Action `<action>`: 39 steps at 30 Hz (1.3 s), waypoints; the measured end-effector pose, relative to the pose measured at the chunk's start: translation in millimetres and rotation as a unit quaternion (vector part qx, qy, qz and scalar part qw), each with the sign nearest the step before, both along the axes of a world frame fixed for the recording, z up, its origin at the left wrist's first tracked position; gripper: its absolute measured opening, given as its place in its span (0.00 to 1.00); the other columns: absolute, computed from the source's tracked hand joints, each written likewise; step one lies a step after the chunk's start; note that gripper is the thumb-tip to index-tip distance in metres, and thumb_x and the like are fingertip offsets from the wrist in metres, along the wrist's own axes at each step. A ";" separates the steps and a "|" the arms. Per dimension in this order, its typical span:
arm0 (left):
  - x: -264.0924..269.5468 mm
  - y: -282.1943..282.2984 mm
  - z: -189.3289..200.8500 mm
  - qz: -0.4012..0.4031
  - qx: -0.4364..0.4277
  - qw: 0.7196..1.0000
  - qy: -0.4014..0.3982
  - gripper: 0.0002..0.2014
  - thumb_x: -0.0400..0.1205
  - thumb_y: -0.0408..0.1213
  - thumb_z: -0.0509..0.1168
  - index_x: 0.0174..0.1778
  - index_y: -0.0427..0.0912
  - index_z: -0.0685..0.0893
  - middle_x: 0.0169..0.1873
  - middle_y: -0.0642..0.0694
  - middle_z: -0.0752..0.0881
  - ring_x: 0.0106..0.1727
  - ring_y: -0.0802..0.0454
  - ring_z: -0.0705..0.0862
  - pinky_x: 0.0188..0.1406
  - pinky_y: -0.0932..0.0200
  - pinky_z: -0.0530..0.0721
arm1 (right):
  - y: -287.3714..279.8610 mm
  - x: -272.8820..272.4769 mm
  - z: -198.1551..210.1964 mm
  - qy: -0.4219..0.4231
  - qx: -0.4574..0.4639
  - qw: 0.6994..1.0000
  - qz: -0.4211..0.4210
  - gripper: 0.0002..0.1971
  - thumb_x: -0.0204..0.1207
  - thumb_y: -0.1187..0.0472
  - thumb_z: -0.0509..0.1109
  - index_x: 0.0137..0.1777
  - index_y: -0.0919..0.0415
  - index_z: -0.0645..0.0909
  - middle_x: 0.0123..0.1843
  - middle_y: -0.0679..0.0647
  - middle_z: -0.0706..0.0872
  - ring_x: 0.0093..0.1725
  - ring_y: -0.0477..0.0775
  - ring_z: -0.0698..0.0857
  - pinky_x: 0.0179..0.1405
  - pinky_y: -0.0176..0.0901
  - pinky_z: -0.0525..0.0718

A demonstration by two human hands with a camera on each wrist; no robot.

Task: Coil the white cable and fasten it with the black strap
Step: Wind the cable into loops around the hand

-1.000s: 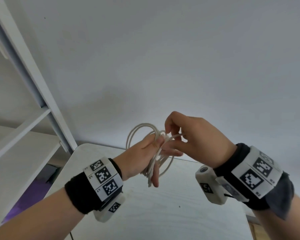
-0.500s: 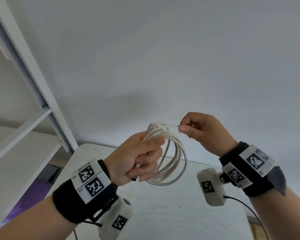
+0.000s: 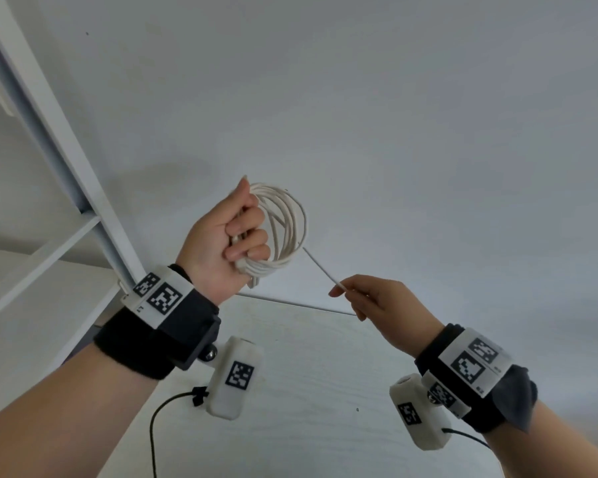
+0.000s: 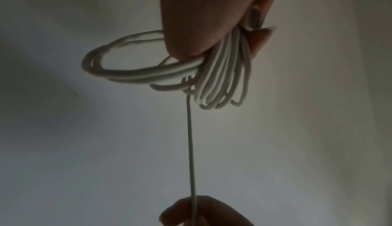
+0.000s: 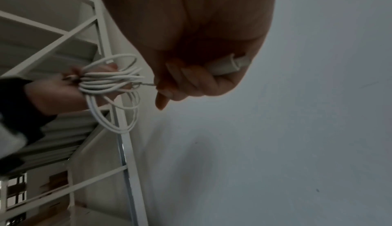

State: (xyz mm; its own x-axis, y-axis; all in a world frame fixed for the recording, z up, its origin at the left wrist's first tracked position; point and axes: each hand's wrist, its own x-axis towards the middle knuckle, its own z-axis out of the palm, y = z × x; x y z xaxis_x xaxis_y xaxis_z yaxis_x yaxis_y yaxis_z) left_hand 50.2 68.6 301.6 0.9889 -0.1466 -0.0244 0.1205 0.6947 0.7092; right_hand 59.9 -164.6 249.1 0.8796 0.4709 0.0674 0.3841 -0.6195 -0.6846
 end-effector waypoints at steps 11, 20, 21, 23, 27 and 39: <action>19.9 -10.1 -21.8 0.149 0.257 0.955 -0.015 0.20 0.84 0.52 0.58 0.28 0.48 0.65 0.16 0.54 0.65 0.12 0.57 0.63 0.27 0.55 0.64 | 16.1 -32.1 21.1 -0.063 -0.226 0.964 0.121 0.25 0.81 0.65 0.51 0.75 0.43 0.61 0.48 0.44 0.76 0.47 0.49 0.78 0.50 0.46 0.81; 5.2 -44.8 -22.8 0.085 0.415 0.906 -0.016 0.11 0.84 0.44 0.59 0.40 0.41 0.74 0.14 0.54 0.71 0.14 0.56 0.71 0.34 0.47 0.86 | 42.3 -50.8 45.7 -0.161 -0.268 0.931 0.188 0.12 0.83 0.56 0.54 0.61 0.54 0.75 0.56 0.50 0.83 0.53 0.57 0.83 0.44 0.51 0.83; 2.0 -49.5 -21.5 0.073 0.424 0.902 -0.022 0.11 0.85 0.43 0.59 0.40 0.42 0.74 0.16 0.54 0.72 0.15 0.56 0.72 0.35 0.48 0.87 | 46.0 -51.7 46.4 -0.168 -0.262 0.930 0.195 0.11 0.83 0.56 0.55 0.60 0.55 0.75 0.56 0.50 0.83 0.53 0.57 0.83 0.43 0.51 0.83; -2.4 -56.0 -22.9 0.048 0.460 0.886 -0.030 0.10 0.84 0.44 0.61 0.39 0.45 0.74 0.21 0.52 0.75 0.20 0.54 0.74 0.33 0.51 0.86 | 51.4 -51.1 47.1 -0.181 -0.230 0.934 0.203 0.10 0.82 0.58 0.58 0.58 0.56 0.78 0.55 0.50 0.85 0.53 0.57 0.84 0.41 0.54 0.85; -6.7 -58.1 -24.2 -0.019 0.479 0.878 0.010 0.08 0.83 0.41 0.61 0.40 0.45 0.75 0.29 0.52 0.77 0.31 0.57 0.76 0.33 0.64 0.77 | 55.4 -45.0 45.0 -0.235 -0.186 0.929 0.217 0.02 0.71 0.64 0.72 0.39 0.56 0.84 0.37 0.48 0.88 0.41 0.55 0.86 0.27 0.48 0.86; -24.4 -50.9 -18.9 -0.160 0.245 0.951 0.100 0.26 0.88 0.45 0.47 0.24 0.42 0.71 0.12 0.48 0.63 0.11 0.56 0.61 0.14 0.72 0.62 | 50.0 -41.1 58.5 -0.273 -0.037 0.955 0.106 0.09 0.69 0.48 0.64 0.34 0.47 0.84 0.43 0.46 0.77 0.42 0.47 0.70 0.43 0.44 0.72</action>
State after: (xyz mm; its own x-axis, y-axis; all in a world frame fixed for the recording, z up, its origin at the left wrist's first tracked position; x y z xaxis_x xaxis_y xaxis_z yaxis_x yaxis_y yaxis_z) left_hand 25.8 17.7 282.7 0.8639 -0.3622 -0.3500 0.4367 0.1924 0.8788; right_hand 18.9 -114.6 307.5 0.6069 0.6560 0.4487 0.7939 -0.5264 -0.3043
